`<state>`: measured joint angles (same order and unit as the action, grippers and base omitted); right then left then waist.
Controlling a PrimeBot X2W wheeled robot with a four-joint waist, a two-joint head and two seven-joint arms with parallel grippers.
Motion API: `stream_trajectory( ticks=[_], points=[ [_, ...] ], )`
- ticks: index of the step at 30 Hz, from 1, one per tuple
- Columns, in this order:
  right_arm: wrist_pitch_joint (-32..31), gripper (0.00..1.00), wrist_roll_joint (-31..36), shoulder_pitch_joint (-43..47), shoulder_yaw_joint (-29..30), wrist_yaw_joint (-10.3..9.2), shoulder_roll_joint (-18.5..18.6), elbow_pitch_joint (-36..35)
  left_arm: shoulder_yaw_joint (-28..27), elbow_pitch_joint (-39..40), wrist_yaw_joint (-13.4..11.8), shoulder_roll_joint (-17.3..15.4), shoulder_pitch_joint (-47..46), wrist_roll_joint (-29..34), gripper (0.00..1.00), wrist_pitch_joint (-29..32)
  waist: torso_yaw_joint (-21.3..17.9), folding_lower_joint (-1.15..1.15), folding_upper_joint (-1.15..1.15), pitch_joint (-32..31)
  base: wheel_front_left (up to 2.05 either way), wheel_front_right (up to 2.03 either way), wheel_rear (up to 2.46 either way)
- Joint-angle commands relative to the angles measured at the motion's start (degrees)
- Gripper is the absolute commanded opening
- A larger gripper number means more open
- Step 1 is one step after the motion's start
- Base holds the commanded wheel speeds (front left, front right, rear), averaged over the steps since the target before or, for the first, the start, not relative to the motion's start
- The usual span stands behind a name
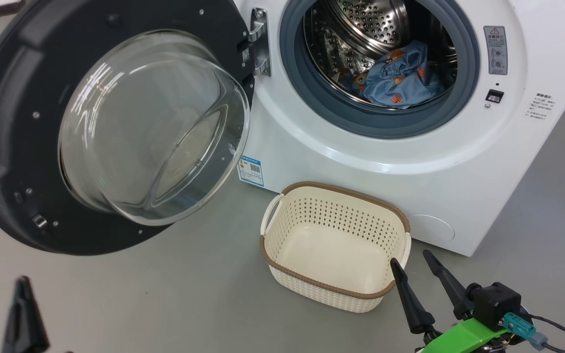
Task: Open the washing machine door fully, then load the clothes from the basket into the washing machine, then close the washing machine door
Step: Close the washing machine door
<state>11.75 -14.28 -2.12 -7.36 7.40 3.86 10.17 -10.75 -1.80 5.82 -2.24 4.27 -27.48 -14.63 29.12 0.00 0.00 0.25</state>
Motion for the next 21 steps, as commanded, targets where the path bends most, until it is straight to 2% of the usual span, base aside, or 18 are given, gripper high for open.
stream_trajectory(
  ticks=[1, 4, 17, 21],
  points=[
    [0.5, 1.0, -0.7, -0.8, -1.5, 0.09, -0.1, -1.6, -3.6, 1.5, 0.6, -0.6, -3.8, -2.2, 0.0, -0.4, -0.1, 0.0, 0.0, 0.1, 0.0, 0.0, 0.0],
    [0.5, 1.0, -0.8, -1.0, -1.6, 0.09, -0.1, -1.5, -6.3, 0.5, 1.2, -1.3, -6.5, -6.0, 0.0, -0.4, -0.4, 0.0, 0.0, 0.3, 0.0, 0.0, 0.0],
    [0.5, 1.0, -1.2, -2.2, -2.4, 0.09, 0.2, -1.1, -12.6, -8.0, 1.7, -12.5, -18.2, -23.4, 0.0, 1.4, -2.5, 0.0, 0.0, 1.7, 0.0, 0.0, 0.0],
    [0.4, 1.0, -1.2, -2.5, -2.5, 0.09, 0.3, -1.1, -14.4, -11.1, 1.7, -14.2, -20.6, -27.8, 0.0, 2.0, -3.1, 0.0, 0.0, 2.0, 0.0, 0.0, 0.0]
  ],
)
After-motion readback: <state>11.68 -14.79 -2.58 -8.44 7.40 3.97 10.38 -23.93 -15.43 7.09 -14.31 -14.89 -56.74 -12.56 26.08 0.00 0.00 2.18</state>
